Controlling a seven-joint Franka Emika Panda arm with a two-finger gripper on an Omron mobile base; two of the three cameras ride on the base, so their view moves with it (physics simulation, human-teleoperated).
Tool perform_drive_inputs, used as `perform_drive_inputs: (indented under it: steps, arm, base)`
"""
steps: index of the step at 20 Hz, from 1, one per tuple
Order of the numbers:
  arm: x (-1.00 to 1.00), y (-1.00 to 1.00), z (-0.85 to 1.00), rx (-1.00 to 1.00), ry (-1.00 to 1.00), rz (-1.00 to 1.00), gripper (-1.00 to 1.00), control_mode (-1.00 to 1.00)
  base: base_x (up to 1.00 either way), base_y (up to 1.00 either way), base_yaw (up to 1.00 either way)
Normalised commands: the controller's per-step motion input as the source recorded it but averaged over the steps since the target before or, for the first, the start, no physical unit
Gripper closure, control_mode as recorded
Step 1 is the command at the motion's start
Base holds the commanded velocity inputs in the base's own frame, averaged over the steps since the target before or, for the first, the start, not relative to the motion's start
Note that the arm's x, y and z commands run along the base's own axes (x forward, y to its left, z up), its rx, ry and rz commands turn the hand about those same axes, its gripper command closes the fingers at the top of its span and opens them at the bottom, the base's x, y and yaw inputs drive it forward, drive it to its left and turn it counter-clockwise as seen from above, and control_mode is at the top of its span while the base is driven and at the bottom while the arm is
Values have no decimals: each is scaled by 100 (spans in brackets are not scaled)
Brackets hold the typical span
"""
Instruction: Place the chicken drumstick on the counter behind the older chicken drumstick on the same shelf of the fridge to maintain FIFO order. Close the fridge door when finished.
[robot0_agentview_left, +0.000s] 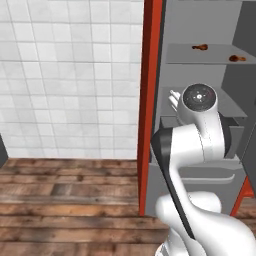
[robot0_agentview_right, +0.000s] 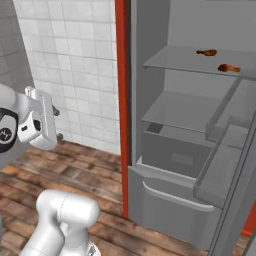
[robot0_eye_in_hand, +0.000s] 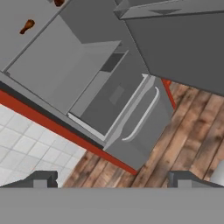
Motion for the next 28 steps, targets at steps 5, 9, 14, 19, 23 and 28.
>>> perform_drive_inputs:
  steps: [5, 9, 14, 19, 23, 28]
  arm:
    - [0, 0, 0, 0, 0, 0, -100, 100]
    - [0, 0, 0, 0, 0, 0, -100, 100]
    - [0, 0, 0, 0, 0, 0, -100, 100]
    - [-74, -1, -13, 0, -13, -1, -100, -100]
    - [-96, -7, -13, 0, -15, -4, -100, -100]
    - [-66, -10, -10, 0, -11, -7, -100, -100]
  base:
    - [-99, -7, 3]
    - [-86, 0, 0]
    - [-64, 0, -1]
    - [0, 0, 0]
    - [0, 0, 0]
    - [0, 0, 0]
